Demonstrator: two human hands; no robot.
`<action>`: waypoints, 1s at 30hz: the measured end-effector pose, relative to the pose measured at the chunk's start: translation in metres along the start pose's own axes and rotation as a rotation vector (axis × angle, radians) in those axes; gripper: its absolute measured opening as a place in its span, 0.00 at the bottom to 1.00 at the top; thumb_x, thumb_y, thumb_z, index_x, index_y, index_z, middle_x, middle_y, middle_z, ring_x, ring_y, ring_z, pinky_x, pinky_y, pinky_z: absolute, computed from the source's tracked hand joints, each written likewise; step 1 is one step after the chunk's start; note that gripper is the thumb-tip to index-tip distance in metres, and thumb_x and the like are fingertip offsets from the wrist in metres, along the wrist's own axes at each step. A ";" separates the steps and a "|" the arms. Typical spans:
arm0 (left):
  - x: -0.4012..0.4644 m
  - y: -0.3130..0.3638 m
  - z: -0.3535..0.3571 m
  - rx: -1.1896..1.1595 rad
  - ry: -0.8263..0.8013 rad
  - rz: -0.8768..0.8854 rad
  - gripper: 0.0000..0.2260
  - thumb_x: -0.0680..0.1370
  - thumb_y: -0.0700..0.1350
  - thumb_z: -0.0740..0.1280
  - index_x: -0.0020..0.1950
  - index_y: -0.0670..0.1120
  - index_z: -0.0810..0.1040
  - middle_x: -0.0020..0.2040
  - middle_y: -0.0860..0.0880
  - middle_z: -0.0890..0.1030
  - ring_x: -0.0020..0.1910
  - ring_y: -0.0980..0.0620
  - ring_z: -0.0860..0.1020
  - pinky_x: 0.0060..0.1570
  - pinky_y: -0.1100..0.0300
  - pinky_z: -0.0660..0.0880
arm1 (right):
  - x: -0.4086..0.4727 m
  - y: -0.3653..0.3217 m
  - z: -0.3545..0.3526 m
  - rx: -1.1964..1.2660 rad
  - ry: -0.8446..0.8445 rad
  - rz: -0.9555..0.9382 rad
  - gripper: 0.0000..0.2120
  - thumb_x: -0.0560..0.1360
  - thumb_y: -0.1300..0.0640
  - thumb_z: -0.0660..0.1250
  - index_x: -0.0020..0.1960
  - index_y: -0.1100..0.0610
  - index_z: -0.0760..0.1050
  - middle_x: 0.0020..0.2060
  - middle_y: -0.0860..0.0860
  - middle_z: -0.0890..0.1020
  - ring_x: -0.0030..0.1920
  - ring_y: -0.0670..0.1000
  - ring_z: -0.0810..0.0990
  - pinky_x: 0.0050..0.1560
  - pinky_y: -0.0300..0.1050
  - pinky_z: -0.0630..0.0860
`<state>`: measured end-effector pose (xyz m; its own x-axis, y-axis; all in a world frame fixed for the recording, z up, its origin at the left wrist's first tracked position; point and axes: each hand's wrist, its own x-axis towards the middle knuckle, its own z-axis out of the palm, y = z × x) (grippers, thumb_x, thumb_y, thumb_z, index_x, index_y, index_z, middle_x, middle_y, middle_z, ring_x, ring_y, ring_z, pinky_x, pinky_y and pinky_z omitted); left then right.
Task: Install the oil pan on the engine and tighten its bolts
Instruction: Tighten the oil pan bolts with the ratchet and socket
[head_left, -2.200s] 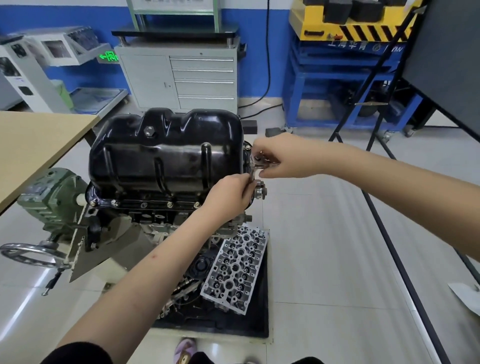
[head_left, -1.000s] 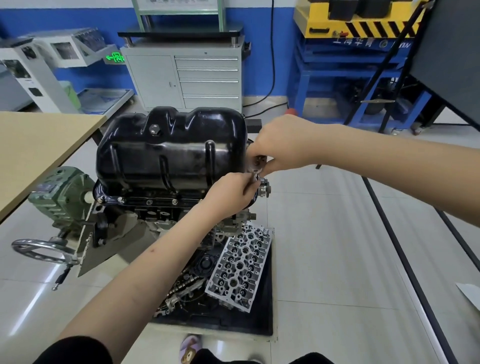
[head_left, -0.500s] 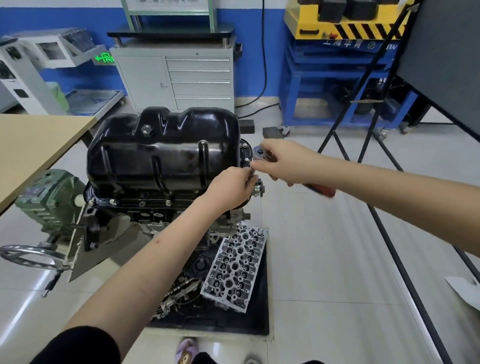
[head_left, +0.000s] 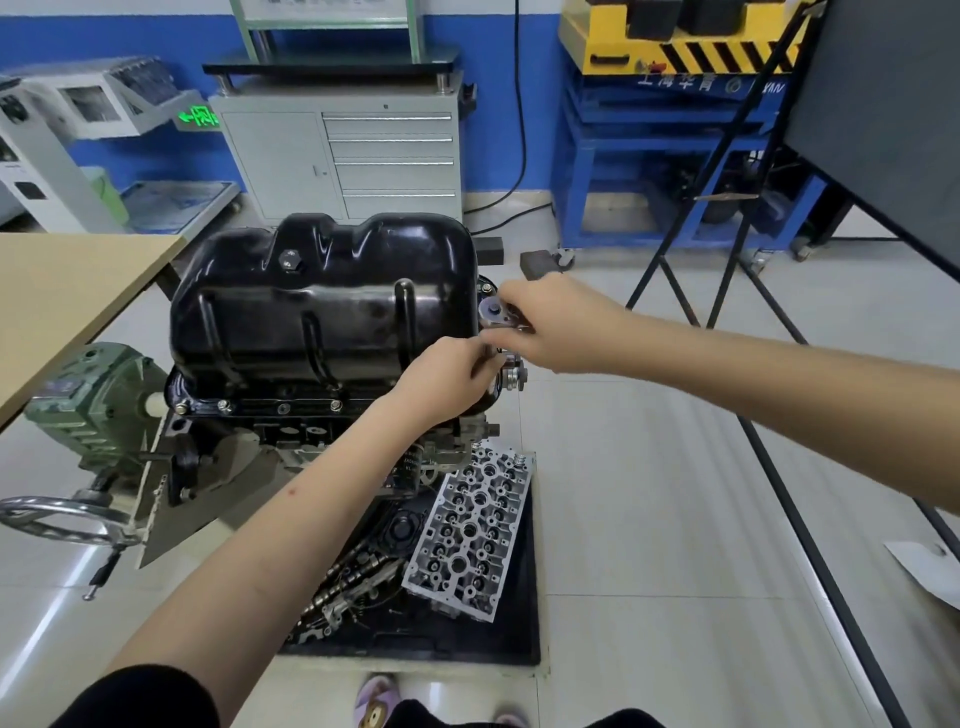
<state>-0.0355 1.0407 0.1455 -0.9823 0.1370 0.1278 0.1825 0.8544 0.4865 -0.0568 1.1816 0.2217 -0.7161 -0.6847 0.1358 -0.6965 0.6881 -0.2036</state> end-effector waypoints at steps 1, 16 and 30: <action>0.000 0.003 0.000 -0.009 0.000 -0.001 0.12 0.79 0.46 0.59 0.38 0.43 0.70 0.29 0.50 0.72 0.30 0.48 0.70 0.30 0.56 0.66 | -0.004 -0.001 0.004 0.212 0.006 0.097 0.13 0.77 0.49 0.61 0.39 0.56 0.67 0.28 0.49 0.69 0.26 0.48 0.70 0.24 0.36 0.63; -0.044 -0.046 0.011 -0.054 0.164 -0.216 0.11 0.76 0.47 0.66 0.55 0.43 0.79 0.43 0.48 0.80 0.42 0.50 0.77 0.43 0.59 0.72 | -0.005 -0.023 0.002 1.292 -0.051 0.556 0.12 0.78 0.60 0.61 0.36 0.54 0.64 0.25 0.49 0.65 0.16 0.42 0.60 0.18 0.31 0.59; -0.026 -0.020 0.069 -0.627 -0.043 -0.412 0.23 0.78 0.39 0.59 0.73 0.44 0.60 0.31 0.46 0.74 0.31 0.51 0.71 0.46 0.53 0.74 | -0.007 -0.005 -0.026 1.327 -0.042 0.556 0.06 0.78 0.58 0.60 0.43 0.54 0.66 0.23 0.49 0.66 0.17 0.43 0.58 0.19 0.30 0.58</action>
<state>-0.0164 1.0548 0.0732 -0.9748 -0.1019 -0.1986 -0.2229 0.3968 0.8904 -0.0493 1.1889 0.2474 -0.8574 -0.4295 -0.2837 0.2413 0.1514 -0.9586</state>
